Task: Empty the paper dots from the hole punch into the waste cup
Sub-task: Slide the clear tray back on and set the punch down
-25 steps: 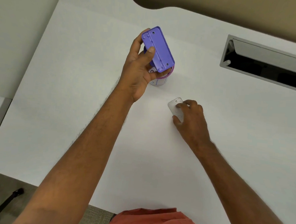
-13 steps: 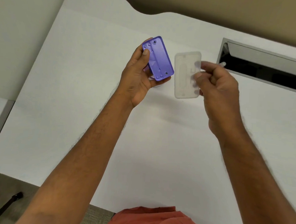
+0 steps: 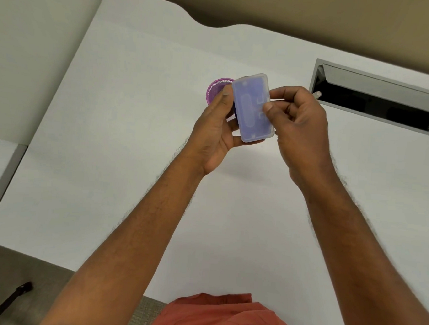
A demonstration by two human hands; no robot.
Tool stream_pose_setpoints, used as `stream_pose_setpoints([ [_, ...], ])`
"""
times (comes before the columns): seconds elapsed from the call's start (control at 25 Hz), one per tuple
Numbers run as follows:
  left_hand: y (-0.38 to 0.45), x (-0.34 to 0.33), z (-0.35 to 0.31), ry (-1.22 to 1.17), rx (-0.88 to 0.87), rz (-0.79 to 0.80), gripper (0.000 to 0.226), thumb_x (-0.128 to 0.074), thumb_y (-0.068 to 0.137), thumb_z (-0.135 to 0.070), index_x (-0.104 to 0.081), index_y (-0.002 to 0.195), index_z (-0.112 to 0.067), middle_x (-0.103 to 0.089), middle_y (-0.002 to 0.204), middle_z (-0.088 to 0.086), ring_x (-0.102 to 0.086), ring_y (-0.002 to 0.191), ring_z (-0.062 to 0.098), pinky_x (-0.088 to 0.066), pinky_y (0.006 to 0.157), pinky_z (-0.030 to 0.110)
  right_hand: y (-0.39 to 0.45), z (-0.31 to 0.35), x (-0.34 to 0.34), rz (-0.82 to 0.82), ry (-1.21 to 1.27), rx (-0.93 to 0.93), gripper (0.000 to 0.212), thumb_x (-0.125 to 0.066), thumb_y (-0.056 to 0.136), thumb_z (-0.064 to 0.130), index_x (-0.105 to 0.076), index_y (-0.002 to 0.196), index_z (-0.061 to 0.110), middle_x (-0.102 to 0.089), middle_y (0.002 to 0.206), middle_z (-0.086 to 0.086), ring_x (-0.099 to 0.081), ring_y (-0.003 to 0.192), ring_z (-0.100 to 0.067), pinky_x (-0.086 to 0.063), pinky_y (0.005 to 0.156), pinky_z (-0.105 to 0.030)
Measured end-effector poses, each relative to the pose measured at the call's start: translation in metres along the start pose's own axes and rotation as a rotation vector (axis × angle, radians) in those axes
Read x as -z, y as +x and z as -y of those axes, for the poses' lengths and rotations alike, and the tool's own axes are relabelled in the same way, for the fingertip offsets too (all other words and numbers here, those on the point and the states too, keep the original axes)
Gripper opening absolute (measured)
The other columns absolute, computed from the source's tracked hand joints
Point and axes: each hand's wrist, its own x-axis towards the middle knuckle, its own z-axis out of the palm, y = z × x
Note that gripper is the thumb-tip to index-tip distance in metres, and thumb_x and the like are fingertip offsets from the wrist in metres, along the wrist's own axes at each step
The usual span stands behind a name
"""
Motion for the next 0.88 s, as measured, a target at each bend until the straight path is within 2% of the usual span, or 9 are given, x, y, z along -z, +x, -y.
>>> stream_pose_setpoints([
  [0.12,-0.001,-0.001,-0.001,0.059,-0.043,0.029,0.024,-0.049,0.105,-0.033,-0.063,0.124,-0.030,-0.070,0.123,0.003,-0.073,0.109,0.027,-0.062,0.078,0.052,-0.001,-0.002,0.001,-0.022,-0.019,0.040,0.017,-0.065,0.095,0.015,-0.067,0.112,0.014,-0.073,0.101,0.003,-0.069,0.090,-0.008,-0.058,0.078,-0.022],
  [0.24,-0.002,-0.003,-0.001,0.094,-0.076,0.070,0.025,-0.052,0.103,-0.027,-0.062,0.126,-0.031,-0.068,0.124,0.001,-0.072,0.109,0.026,-0.062,0.078,0.052,-0.004,-0.005,0.000,-0.089,-0.080,0.099,0.016,-0.066,0.094,0.015,-0.067,0.109,0.019,-0.068,0.103,0.006,-0.060,0.084,0.000,-0.053,0.076,-0.015],
  [0.4,-0.004,-0.006,-0.003,0.162,-0.097,0.071,0.033,-0.052,0.104,-0.024,-0.055,0.136,-0.026,-0.066,0.127,0.000,-0.071,0.111,0.026,-0.062,0.082,0.057,-0.004,-0.003,0.002,-0.111,-0.028,0.057,0.022,-0.062,0.096,0.015,-0.067,0.116,0.020,-0.068,0.110,0.006,-0.063,0.090,-0.004,-0.055,0.077,-0.015],
  [0.56,-0.009,-0.013,-0.002,0.247,-0.107,0.076,0.041,-0.057,0.101,-0.025,-0.053,0.141,-0.021,-0.066,0.130,0.003,-0.068,0.117,0.030,-0.061,0.083,0.059,-0.001,0.003,0.006,-0.046,0.120,-0.027,0.023,-0.061,0.100,0.028,-0.067,0.120,0.018,-0.071,0.113,0.004,-0.069,0.098,-0.010,-0.059,0.074,-0.018],
  [0.64,-0.012,-0.018,0.000,0.279,-0.110,0.082,0.041,-0.058,0.099,-0.026,-0.054,0.139,-0.022,-0.068,0.129,0.002,-0.068,0.118,0.029,-0.063,0.083,0.056,-0.001,0.005,0.009,-0.033,0.163,-0.041,0.024,-0.064,0.099,0.031,-0.068,0.116,0.015,-0.072,0.108,0.004,-0.070,0.094,-0.007,-0.058,0.073,-0.017],
  [0.72,-0.016,-0.022,0.001,0.301,-0.118,0.119,0.033,-0.059,0.100,-0.026,-0.058,0.132,-0.030,-0.071,0.121,-0.007,-0.070,0.115,0.023,-0.064,0.079,0.048,-0.003,0.005,0.012,-0.044,0.192,-0.042,0.023,-0.066,0.098,0.031,-0.068,0.112,0.013,-0.071,0.102,0.005,-0.069,0.088,-0.002,-0.057,0.071,-0.017],
  [0.88,-0.023,-0.028,0.003,0.314,-0.110,0.160,0.027,-0.058,0.101,-0.028,-0.061,0.126,-0.037,-0.073,0.116,-0.012,-0.071,0.111,0.019,-0.063,0.075,0.044,-0.007,0.002,0.023,-0.038,0.274,-0.071,0.017,-0.068,0.097,0.025,-0.068,0.107,0.012,-0.072,0.100,0.000,-0.070,0.088,-0.009,-0.059,0.073,-0.022],
])
